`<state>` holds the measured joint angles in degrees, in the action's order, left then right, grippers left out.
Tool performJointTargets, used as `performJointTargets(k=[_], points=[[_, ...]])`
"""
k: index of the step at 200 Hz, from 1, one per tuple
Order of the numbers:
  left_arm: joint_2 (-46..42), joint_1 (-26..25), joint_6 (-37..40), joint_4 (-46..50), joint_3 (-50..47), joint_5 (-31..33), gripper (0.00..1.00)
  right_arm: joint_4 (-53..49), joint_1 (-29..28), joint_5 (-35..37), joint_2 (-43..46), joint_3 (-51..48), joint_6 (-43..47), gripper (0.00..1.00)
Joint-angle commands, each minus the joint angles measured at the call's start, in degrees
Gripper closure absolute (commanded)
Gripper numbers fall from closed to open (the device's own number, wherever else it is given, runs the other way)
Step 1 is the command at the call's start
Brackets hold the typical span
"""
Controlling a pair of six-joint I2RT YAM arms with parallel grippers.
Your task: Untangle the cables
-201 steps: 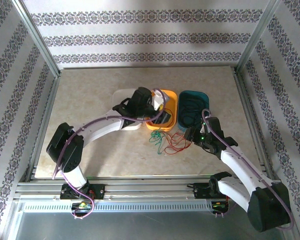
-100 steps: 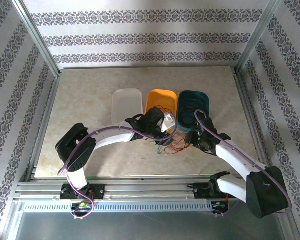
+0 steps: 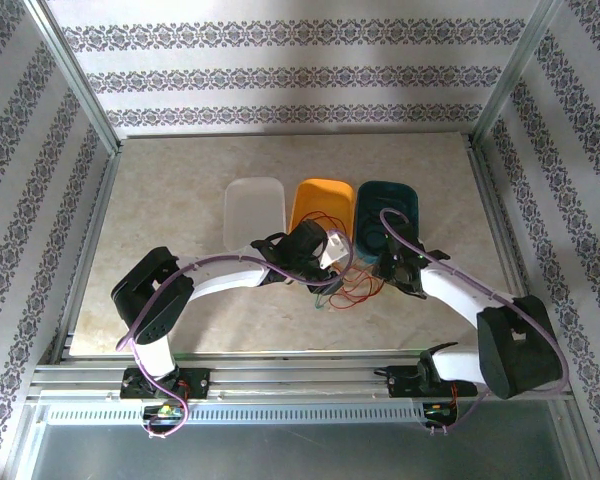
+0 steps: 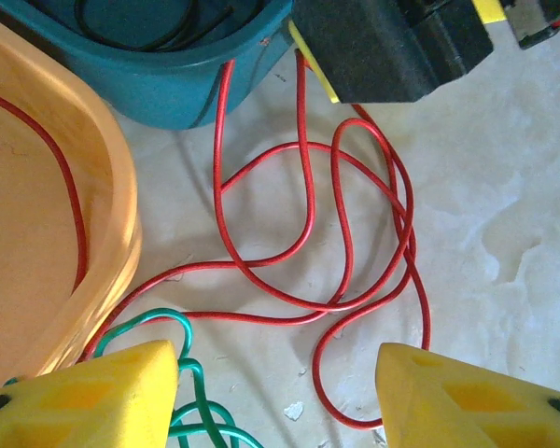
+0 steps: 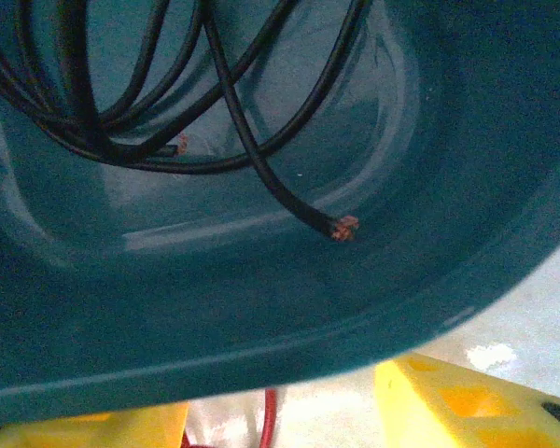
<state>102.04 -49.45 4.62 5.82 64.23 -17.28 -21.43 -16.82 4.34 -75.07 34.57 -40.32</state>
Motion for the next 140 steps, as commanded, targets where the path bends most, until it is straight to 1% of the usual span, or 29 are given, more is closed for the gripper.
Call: performJointTargets(k=[1, 32, 42, 62, 71, 86, 116, 140], points=[[-0.9, -0.7, 0.3, -0.2, -0.8, 1.0, 0.42, -0.3, -1.5, 2.9, -1.9, 1.7, -0.3, 0.46], [-1.1, -0.7, 0.3, 0.5, -0.7, 0.8, 0.42, -1.4, -3.0, 3.6, -4.3, 2.9, -0.3, 0.47], [-1.2, -0.7, 0.3, 0.3, -0.9, 1.0, 0.42, -2.0, -3.4, 3.9, -5.1, 3.2, -0.4, 0.49], [-1.5, -0.7, 0.4, 0.1, -0.9, 1.3, 0.42, -3.1, -4.2, 4.7, -5.9, 3.7, -0.6, 0.62], [-1.5, -0.7, 0.7, 0.2, -0.8, 1.4, 0.42, -3.4, -4.7, 5.2, -5.9, 3.7, -0.7, 0.71], [-1.5, -0.7, 0.9, 0.3, -0.6, 1.8, 0.42, -3.9, -5.1, 5.9, -5.6, 3.5, -1.1, 0.82], [-1.7, -0.7, 1.1, 0.1, -0.6, 2.3, 0.42, -5.4, -5.5, 7.1, -3.7, 2.5, -2.3, 0.94], [-1.8, -0.7, 1.2, 0.1, -0.7, 2.8, 0.42, -6.9, -5.5, 8.5, -0.1, 1.5, -2.6, 0.99]])
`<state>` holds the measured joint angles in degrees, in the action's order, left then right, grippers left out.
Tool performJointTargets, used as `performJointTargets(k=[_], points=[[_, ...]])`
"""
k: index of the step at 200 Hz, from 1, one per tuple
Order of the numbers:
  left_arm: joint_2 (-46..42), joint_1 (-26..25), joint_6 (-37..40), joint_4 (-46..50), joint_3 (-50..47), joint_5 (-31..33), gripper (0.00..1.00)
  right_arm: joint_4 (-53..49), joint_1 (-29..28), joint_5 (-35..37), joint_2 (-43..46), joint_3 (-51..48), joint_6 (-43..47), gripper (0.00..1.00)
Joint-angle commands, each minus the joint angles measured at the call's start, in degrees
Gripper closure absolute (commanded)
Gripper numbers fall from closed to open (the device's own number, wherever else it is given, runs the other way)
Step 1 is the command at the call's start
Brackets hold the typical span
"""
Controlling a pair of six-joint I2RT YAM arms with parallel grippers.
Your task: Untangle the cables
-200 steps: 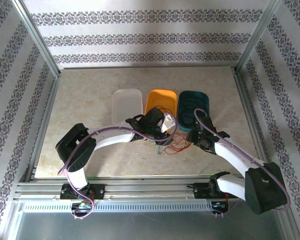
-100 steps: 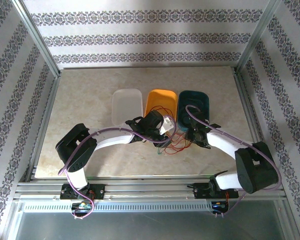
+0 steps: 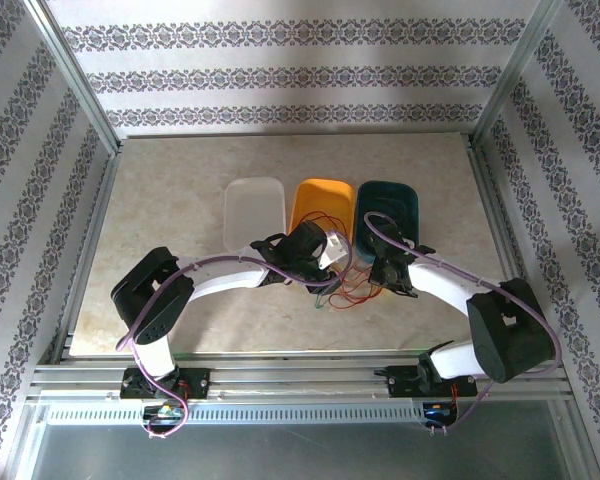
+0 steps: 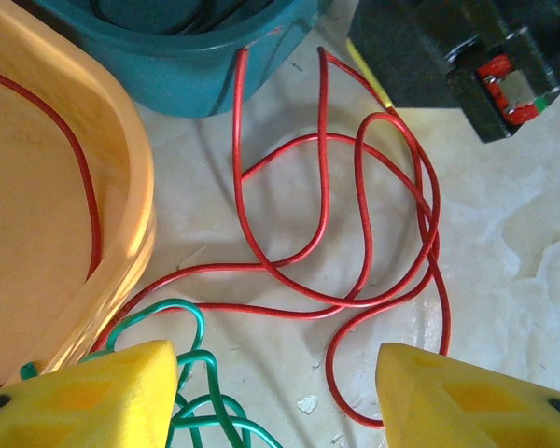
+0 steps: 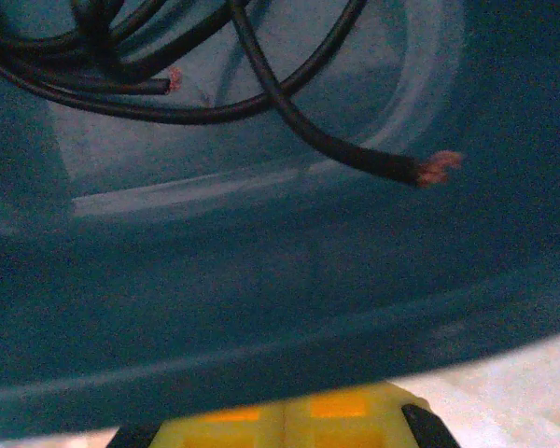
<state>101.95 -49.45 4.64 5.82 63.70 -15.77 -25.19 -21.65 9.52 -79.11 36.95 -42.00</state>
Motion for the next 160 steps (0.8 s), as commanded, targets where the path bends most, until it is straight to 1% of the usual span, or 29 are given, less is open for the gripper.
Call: performJointTargets(k=[1, 21, 40, 50, 63, 76, 88, 95, 111, 135, 160], points=[[-1.7, -0.7, 1.2, 0.0, -0.2, 1.3, 0.42, -3.3, -0.7, 3.5, 4.1, -0.9, -0.8, 0.99], [-1.9, -0.7, 1.1, -0.6, -0.6, 1.4, 0.42, -5.0, -0.7, 4.4, 8.7, -1.5, -0.6, 1.0], [-2.2, -0.6, 0.5, -1.7, -1.3, 1.4, 0.42, -4.6, -0.9, 3.7, 14.1, -1.9, 0.9, 0.99], [-2.2, -0.6, 0.4, -2.1, -1.5, 1.3, 0.42, -3.5, -0.9, 2.1, 16.4, -2.2, 2.1, 0.96], [-2.0, -0.6, 0.2, -2.5, -1.6, 1.4, 0.42, -3.4, -0.8, -0.2, 17.2, -1.6, 3.3, 0.88], [-1.9, -0.6, -0.1, -2.6, -1.6, 1.7, 0.42, -2.3, -1.2, -5.0, 16.4, -0.6, 5.5, 0.78], [-1.8, -0.6, -0.2, -2.8, -1.8, 1.8, 0.42, -0.7, -2.2, -8.3, 14.9, 0.0, 6.5, 0.65], [-1.9, -0.6, -0.4, -2.9, -1.8, 2.0, 0.42, 0.2, -3.0, -9.7, 13.7, 0.4, 7.0, 0.61], [-2.0, -0.6, -0.4, -2.9, -2.0, 2.8, 0.41, 1.7, -4.5, -11.3, 10.9, 1.3, 7.9, 0.58], [-2.3, -0.6, -0.4, -2.7, -2.6, 3.2, 0.42, 3.6, -5.5, -11.9, 6.7, 2.4, 7.9, 0.57], [-2.9, -0.6, -0.7, -2.9, -3.2, 3.3, 0.41, 4.2, -5.5, -10.6, 2.9, 3.9, 8.3, 0.57]])
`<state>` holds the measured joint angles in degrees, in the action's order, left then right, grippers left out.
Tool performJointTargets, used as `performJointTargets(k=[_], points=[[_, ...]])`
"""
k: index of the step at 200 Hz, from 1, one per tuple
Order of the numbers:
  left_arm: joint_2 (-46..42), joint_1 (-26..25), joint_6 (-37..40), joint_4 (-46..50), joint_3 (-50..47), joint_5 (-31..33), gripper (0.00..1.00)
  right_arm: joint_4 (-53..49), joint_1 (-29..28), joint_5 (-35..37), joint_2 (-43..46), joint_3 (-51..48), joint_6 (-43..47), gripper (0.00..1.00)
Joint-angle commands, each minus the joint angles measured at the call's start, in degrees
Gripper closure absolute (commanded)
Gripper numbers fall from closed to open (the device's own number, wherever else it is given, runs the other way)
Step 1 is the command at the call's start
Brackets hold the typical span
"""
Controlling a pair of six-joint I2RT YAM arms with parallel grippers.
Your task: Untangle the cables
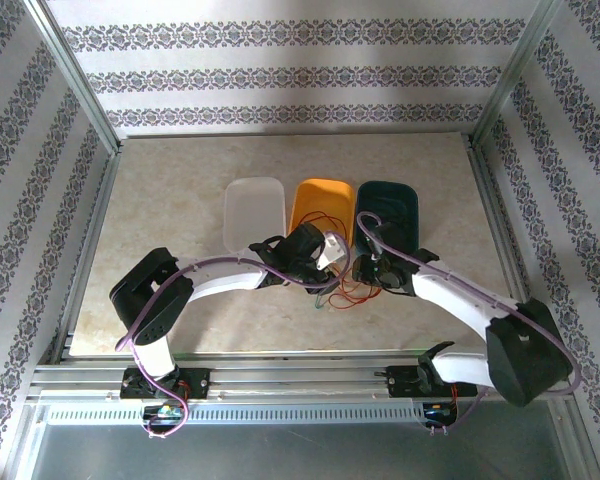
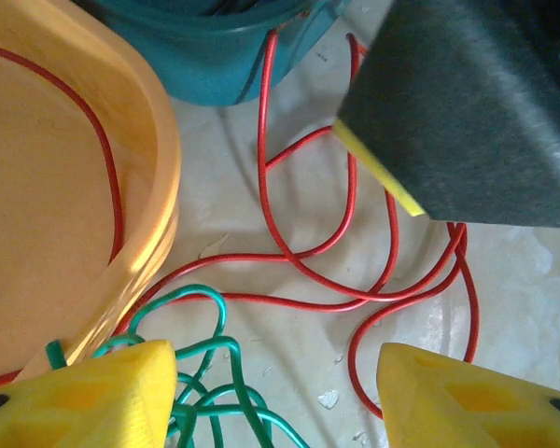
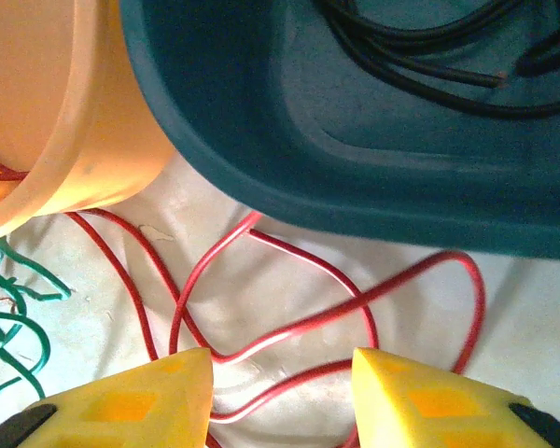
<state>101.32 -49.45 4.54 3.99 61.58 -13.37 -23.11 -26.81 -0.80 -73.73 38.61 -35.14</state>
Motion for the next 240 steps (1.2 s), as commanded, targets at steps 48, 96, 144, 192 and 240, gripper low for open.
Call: performJointTargets(k=[48, 96, 144, 192, 240], points=[[-3.0, -0.6, -0.6, -0.6, -1.8, 1.1, 0.41, 4.0, -0.1, 1.5, -7.2, 3.1, 1.0, 0.58], [-3.3, -0.6, -0.6, -0.4, -1.6, 0.8, 0.41, 5.0, -0.1, 3.4, -8.3, 2.8, -0.4, 0.91], [-3.3, -0.6, -0.6, -0.9, -2.0, 0.6, 0.41, 5.0, -0.6, 3.2, 0.6, -1.3, 0.2, 1.0], [-2.6, -0.6, -0.1, -0.7, -1.5, 0.0, 0.41, 4.7, -2.6, -0.6, 15.4, -1.8, 2.2, 0.99], [-2.3, -0.6, 0.5, 0.3, -1.2, 0.4, 0.41, 2.0, -3.1, 5.9, 21.7, 6.3, 2.7, 0.99]])
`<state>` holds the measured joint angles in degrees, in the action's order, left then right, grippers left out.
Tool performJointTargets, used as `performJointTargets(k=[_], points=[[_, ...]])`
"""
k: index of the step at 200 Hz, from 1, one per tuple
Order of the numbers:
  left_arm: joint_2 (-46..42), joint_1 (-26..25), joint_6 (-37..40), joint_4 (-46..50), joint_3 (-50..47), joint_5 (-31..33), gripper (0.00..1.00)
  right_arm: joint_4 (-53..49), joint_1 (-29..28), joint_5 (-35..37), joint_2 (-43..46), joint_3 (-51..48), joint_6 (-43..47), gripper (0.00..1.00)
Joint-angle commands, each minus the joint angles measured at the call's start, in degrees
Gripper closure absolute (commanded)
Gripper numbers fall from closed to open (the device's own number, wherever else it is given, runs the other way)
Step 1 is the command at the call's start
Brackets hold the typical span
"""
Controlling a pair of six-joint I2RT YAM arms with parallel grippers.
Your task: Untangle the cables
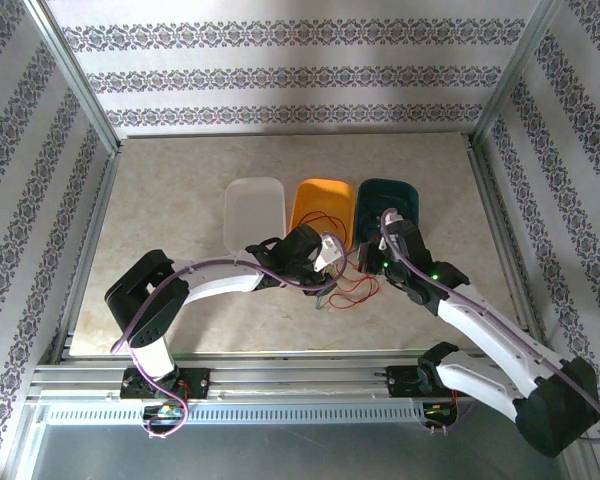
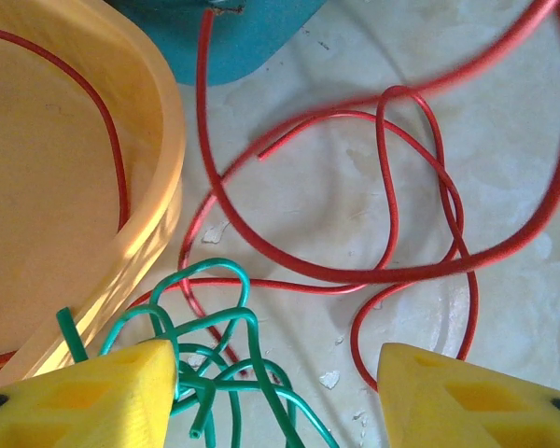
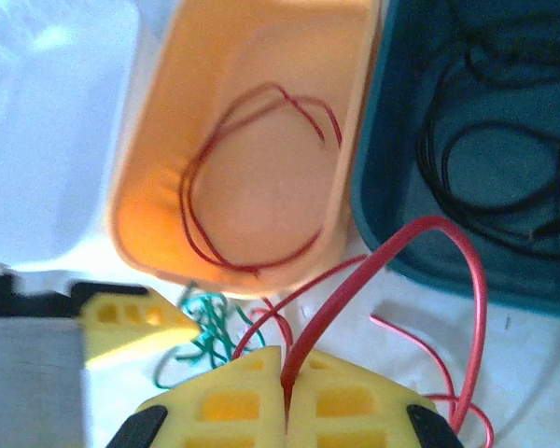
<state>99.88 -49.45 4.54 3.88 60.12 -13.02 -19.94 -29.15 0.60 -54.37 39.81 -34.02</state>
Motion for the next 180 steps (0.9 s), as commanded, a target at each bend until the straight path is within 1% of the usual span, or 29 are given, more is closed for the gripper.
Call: performJointTargets(k=[1, 24, 46, 76, 100, 135, 158, 180], points=[[-0.8, -0.6, 0.5, 0.4, 0.3, 0.1, 0.41, -1.3, -0.7, 4.8, 2.4, 5.3, 1.6, 0.99], [-1.4, -0.5, 0.6, 0.7, -0.1, 0.6, 0.41, -2.2, -0.7, 8.0, 3.6, 10.6, 4.2, 0.99], [-2.8, -0.2, -0.1, -0.5, -1.5, 1.6, 0.41, -2.3, -0.7, 9.4, 3.4, 15.3, 6.8, 0.99], [-5.9, 1.3, -3.8, -5.4, -5.4, 3.7, 0.41, -0.8, -0.4, 9.7, 0.6, 20.1, 8.7, 1.0], [-9.5, 3.6, -8.8, -11.2, -9.6, 5.2, 0.41, 1.7, 0.8, 9.7, -4.7, 22.0, 8.7, 1.0], [-15.7, 7.7, -15.1, -17.5, -15.7, 8.6, 0.41, 4.7, 3.4, 7.6, -14.3, 24.2, 7.0, 1.0], [-19.3, 9.7, -16.7, -17.8, -18.4, 11.7, 0.4, 5.8, 4.4, 5.5, -20.2, 25.6, 6.3, 1.0], [-22.0, 11.0, -17.1, -17.1, -20.2, 12.7, 0.4, 5.7, 4.7, 4.5, -25.1, 27.2, 6.4, 1.0]])
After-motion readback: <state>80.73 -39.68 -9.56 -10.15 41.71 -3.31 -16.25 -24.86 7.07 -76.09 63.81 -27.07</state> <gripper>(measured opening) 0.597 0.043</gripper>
